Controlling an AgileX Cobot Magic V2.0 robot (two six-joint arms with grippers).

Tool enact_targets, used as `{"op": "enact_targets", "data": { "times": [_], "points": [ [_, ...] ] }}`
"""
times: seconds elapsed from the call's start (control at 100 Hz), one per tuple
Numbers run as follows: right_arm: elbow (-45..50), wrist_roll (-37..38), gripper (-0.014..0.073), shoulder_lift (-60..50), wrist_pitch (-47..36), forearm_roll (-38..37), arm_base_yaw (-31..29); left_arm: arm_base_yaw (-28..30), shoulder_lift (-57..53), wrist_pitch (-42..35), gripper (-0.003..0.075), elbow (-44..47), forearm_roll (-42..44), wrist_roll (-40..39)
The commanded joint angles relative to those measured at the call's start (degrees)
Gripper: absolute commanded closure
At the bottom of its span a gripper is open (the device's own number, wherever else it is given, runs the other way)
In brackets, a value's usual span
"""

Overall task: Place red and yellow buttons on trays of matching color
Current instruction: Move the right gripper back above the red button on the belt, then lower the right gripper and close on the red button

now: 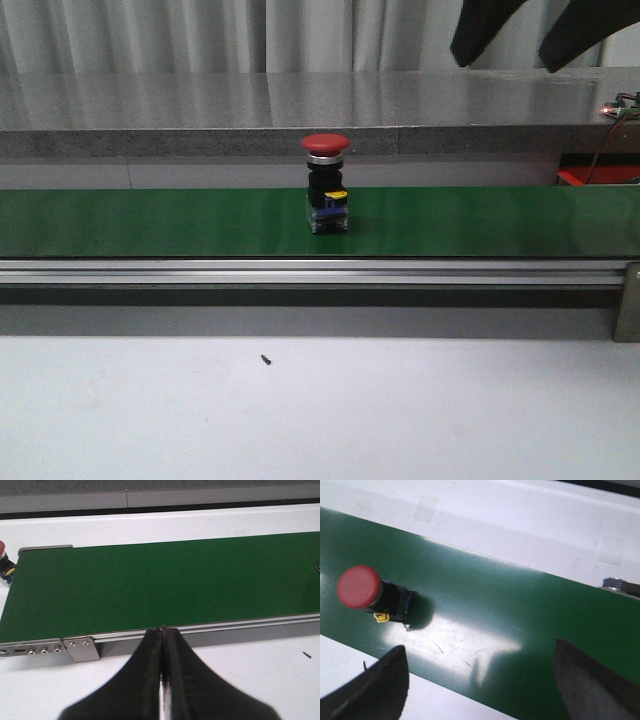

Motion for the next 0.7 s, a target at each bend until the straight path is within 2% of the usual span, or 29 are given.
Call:
{"op": "enact_targets", "data": {
  "times": [0.0,0.35,0.69],
  "points": [
    [-4.36,0.81,-0.0005,0.61,-1.17,-0.18,1.08,-0.55,-0.25,-3.2,0.074,-1.56,-1.68,0.0],
    [-13.65,1.17,-0.0005,10.73,4.47,2.08,4.84,-0.55,-0.25,-3.2,0.074,-1.56,-1.68,0.0],
    [-19.48,1.12,-0.0005,18.26,9.19,3.34,5.83,-0.55,-0.25,-3.2,0.074,-1.56,-1.68,0.0]
  ]
}}
